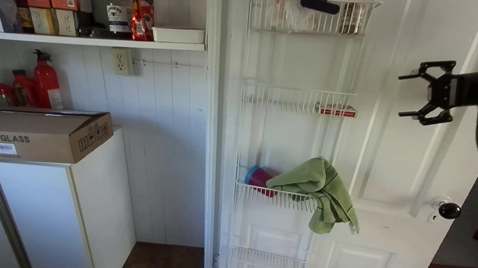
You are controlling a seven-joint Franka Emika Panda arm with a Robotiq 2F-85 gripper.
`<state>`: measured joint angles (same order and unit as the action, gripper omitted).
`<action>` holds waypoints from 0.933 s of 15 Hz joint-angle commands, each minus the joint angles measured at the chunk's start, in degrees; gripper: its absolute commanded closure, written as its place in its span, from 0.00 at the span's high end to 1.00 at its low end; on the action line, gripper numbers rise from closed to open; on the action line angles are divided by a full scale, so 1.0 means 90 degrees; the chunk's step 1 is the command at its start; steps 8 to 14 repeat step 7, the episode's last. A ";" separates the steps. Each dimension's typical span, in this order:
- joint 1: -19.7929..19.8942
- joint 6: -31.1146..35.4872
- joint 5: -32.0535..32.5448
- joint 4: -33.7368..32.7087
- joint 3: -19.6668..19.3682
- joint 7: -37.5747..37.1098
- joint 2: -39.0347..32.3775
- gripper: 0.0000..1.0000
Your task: Take the book off of the top shelf and place it on the empty shelf
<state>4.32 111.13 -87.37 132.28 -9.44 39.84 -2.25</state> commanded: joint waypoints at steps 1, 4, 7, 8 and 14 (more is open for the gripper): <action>0.0132 0.0565 0.1006 0.0390 0.0082 -0.0880 0.0892 1.00; 0.0245 0.0674 0.1686 0.0557 0.0090 -0.1432 0.1335 1.00; 0.0265 0.0506 0.1587 0.0340 0.0070 -0.1297 0.1093 1.00; 0.0265 0.0506 0.1587 0.0340 0.0070 -0.1297 0.1093 1.00; 0.0265 0.0506 0.1587 0.0340 0.0070 -0.1297 0.1093 1.00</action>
